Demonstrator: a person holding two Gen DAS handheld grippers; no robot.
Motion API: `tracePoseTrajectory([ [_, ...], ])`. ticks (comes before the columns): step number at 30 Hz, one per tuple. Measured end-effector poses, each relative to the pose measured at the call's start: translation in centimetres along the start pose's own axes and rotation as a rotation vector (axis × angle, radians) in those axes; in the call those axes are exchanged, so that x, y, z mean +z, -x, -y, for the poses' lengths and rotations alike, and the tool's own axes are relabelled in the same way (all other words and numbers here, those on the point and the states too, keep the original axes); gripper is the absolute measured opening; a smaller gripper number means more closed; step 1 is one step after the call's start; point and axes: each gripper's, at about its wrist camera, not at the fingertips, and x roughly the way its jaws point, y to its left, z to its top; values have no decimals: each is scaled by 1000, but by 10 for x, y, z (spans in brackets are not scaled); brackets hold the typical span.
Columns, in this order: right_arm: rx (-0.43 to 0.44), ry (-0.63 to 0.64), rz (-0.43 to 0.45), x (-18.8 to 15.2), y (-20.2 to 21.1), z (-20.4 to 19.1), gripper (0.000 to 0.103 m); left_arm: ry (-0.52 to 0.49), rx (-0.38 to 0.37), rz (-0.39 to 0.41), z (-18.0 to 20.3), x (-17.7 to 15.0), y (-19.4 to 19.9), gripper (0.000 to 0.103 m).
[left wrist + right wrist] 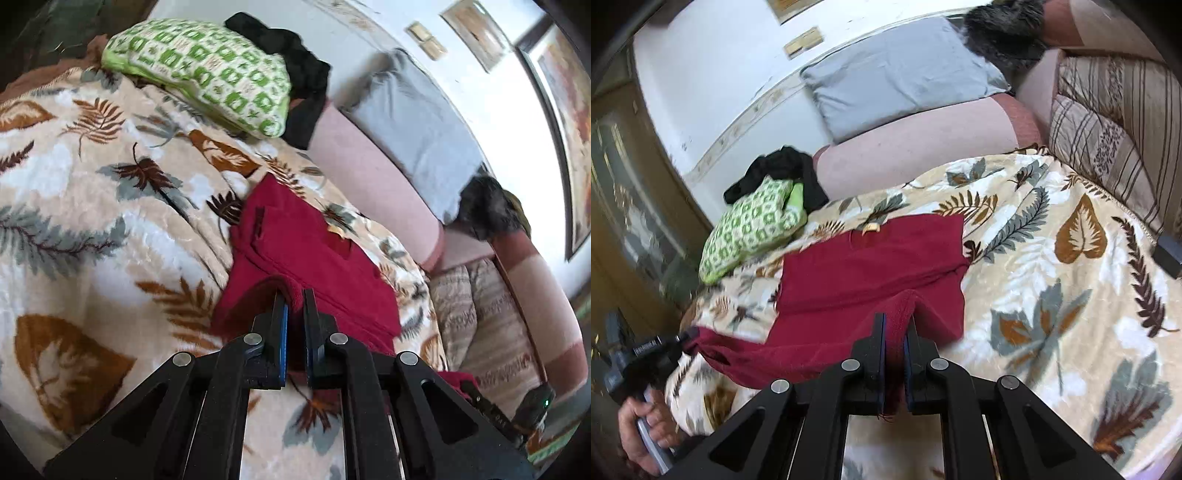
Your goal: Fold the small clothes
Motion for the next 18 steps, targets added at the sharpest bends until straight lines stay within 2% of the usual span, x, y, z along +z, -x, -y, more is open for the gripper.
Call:
tracePoseTrajectory([
  [7, -79, -36, 26, 22, -66, 6, 7, -12, 64, 49, 3, 30, -54, 5],
  [12, -137, -55, 57, 46, -112, 7, 7, -11, 81, 88, 12, 59, -97, 5],
  [18, -169, -144, 96, 80, -159, 16, 7, -18, 102, 141, 24, 85, -148, 5],
])
